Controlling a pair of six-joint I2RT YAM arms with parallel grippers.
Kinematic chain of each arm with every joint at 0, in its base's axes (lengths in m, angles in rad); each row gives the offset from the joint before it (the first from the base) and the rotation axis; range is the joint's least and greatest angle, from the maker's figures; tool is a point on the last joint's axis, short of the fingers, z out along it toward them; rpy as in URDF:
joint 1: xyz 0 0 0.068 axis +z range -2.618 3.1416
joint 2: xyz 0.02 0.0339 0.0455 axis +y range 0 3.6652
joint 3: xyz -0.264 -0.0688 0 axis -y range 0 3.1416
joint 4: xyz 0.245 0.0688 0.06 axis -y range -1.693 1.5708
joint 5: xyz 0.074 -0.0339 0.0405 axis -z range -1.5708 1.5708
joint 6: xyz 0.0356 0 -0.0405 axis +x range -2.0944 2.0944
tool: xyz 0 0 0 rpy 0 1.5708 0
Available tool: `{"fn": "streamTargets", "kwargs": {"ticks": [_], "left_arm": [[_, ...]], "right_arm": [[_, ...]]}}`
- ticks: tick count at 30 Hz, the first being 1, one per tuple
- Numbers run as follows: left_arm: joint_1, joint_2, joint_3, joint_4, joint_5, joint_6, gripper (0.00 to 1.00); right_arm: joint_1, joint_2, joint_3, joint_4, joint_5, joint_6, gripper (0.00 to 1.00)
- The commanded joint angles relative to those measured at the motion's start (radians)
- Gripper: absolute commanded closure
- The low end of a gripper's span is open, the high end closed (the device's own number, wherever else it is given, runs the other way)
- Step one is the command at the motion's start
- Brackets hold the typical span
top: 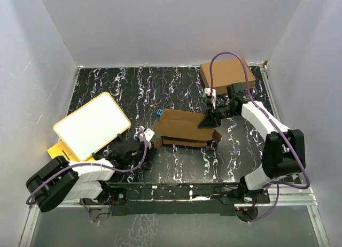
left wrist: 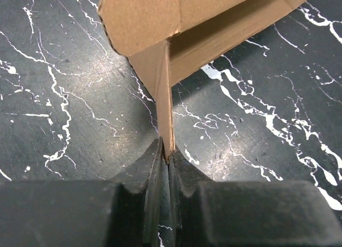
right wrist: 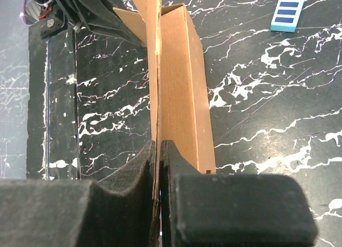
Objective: Fold the paper box
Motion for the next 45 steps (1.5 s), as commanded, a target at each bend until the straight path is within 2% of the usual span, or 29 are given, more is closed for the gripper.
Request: {"fn": "streamTargets", "kwargs": {"ticks": [1, 5, 8, 12, 15, 17, 19, 22, 24, 27, 29, 32, 36, 41, 45], "left_arm": [[-0.007, -0.080, 0.007, -0.036, 0.011, -0.036, 0.88], [-0.008, -0.210, 0.012, -0.169, -0.005, -0.083, 0.72], [-0.008, -0.305, 0.044, -0.310, 0.004, -0.126, 0.63], [-0.008, -0.438, 0.153, -0.545, 0.008, -0.194, 0.42], [-0.005, -0.520, 0.276, -0.763, -0.109, -0.240, 0.24], [-0.004, -0.565, 0.329, -0.830, -0.162, -0.237, 0.19], [0.006, -0.582, 0.344, -0.826, -0.196, -0.225, 0.19], [0.052, -0.498, 0.414, -0.883, -0.262, -0.230, 0.23], [0.126, -0.432, 0.444, -0.890, -0.256, -0.225, 0.40], [0.292, -0.320, 0.444, -0.809, -0.102, -0.204, 0.54], [0.362, -0.239, 0.425, -0.711, -0.003, -0.152, 0.61], [0.375, -0.131, 0.373, -0.497, 0.086, -0.067, 0.64], [0.375, -0.005, 0.292, -0.158, 0.279, 0.005, 0.66], [0.363, 0.119, 0.261, -0.033, 0.389, 0.069, 0.65], [0.353, 0.134, 0.210, 0.058, 0.442, 0.140, 0.63]], "right_arm": [[0.003, -0.050, -0.007, 0.021, 0.029, -0.069, 0.92], [-0.001, -0.065, -0.009, 0.019, 0.036, -0.085, 0.92], [-0.003, -0.067, -0.008, 0.010, 0.040, -0.102, 0.92], [-0.003, -0.063, -0.004, -0.003, 0.045, -0.120, 0.92], [-0.004, -0.061, -0.003, -0.010, 0.041, -0.131, 0.92], [-0.003, -0.061, -0.004, -0.010, 0.041, -0.130, 0.92], [-0.004, -0.060, -0.004, -0.009, 0.043, -0.130, 0.92], [-0.003, -0.060, -0.004, -0.009, 0.046, -0.130, 0.92], [-0.004, -0.057, -0.003, -0.009, 0.044, -0.130, 0.92], [-0.003, -0.050, 0.002, -0.009, 0.040, -0.128, 0.92], [-0.003, -0.048, 0.003, -0.008, 0.040, -0.128, 0.92], [-0.003, -0.044, 0.005, -0.006, 0.039, -0.124, 0.92], [-0.004, -0.038, 0.015, -0.006, 0.030, -0.116, 0.92], [-0.003, -0.034, 0.029, -0.009, 0.010, -0.102, 0.92], [-0.004, -0.031, 0.041, -0.009, -0.006, -0.089, 0.92]]}}
